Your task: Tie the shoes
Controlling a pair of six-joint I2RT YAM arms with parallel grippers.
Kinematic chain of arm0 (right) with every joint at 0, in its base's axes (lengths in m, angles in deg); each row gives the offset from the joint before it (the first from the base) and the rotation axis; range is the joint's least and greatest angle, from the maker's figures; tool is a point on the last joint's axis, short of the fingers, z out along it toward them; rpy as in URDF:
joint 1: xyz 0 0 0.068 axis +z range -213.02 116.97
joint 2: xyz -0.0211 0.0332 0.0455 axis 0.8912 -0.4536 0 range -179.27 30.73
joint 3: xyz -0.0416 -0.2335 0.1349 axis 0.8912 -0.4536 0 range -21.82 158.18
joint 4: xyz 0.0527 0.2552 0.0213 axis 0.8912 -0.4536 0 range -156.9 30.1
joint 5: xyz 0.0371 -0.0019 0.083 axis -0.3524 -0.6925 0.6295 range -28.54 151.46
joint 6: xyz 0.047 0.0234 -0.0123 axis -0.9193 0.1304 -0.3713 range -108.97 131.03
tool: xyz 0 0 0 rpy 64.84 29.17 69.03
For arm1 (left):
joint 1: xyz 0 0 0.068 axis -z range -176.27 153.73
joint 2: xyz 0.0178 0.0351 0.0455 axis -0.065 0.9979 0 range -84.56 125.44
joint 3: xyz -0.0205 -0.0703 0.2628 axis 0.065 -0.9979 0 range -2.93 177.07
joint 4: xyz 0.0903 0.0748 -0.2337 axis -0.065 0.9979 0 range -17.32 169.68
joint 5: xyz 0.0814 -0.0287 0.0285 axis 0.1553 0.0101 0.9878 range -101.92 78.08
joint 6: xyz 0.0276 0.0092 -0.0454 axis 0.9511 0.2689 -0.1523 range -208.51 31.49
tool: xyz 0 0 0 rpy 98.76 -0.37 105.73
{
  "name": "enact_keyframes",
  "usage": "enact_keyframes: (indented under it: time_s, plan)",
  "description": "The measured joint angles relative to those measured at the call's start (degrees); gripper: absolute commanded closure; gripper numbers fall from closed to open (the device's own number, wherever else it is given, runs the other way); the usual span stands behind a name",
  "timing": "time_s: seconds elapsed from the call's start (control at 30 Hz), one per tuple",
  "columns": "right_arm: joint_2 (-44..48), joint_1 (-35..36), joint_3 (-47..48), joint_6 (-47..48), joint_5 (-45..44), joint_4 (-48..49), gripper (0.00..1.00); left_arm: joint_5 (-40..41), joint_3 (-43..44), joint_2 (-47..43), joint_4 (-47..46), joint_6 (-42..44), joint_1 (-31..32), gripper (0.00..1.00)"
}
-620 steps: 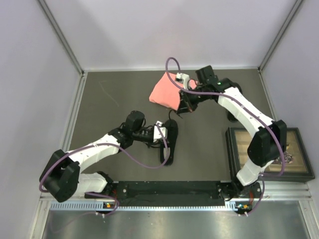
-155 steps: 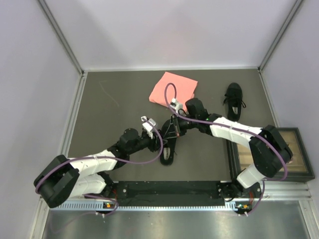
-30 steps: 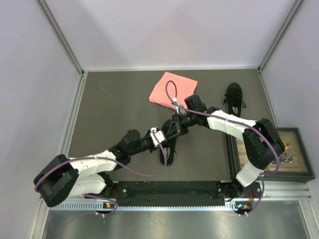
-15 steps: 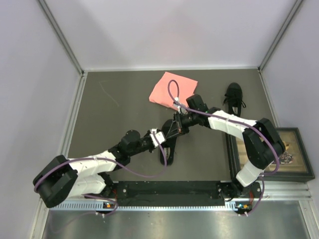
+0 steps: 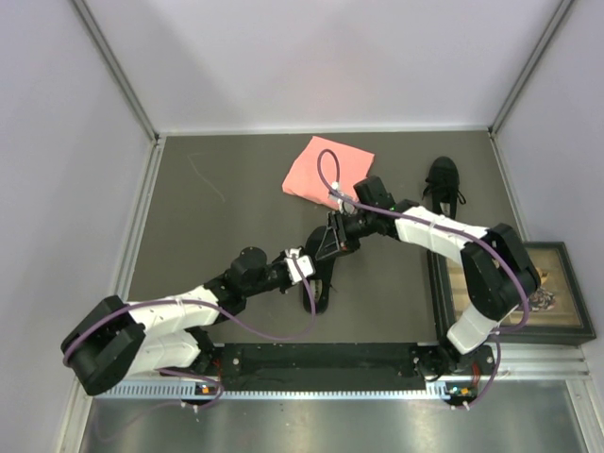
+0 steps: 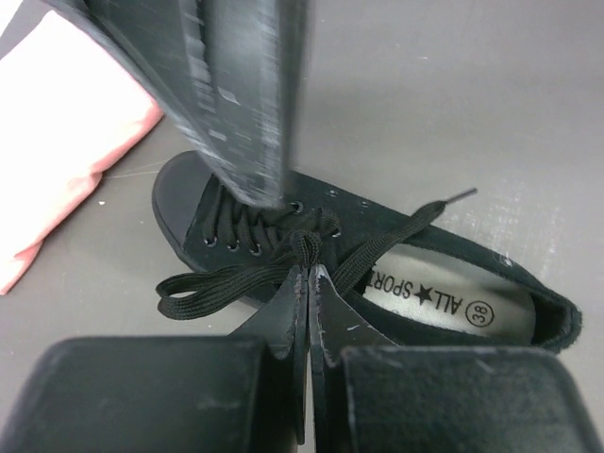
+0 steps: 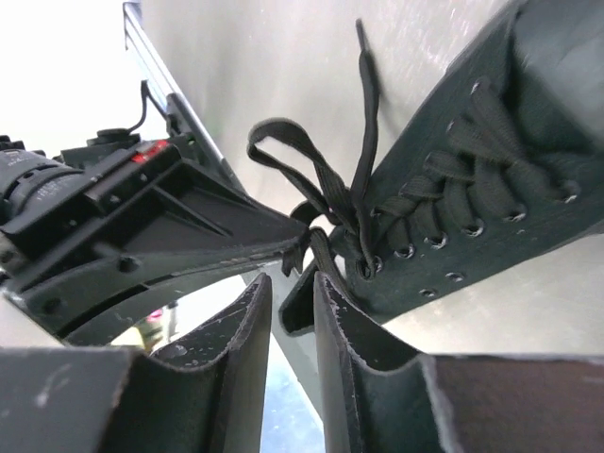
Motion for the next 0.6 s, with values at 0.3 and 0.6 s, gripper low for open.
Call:
enact_keyframes:
  time_s: [0.3, 0.6]
  plan:
    - [-1.9, -0.1, 7.5, 10.8, -5.6, -7.0, 0.80, -0.7, 0.0, -0.1, 2.6, 1.0, 0.0, 1.00]
    - [-6.3, 2.6, 9.4, 17.8, -9.9, -12.4, 0.76, -0.9, 0.0, -0.1, 3.0, 1.6, 0.0, 1.00]
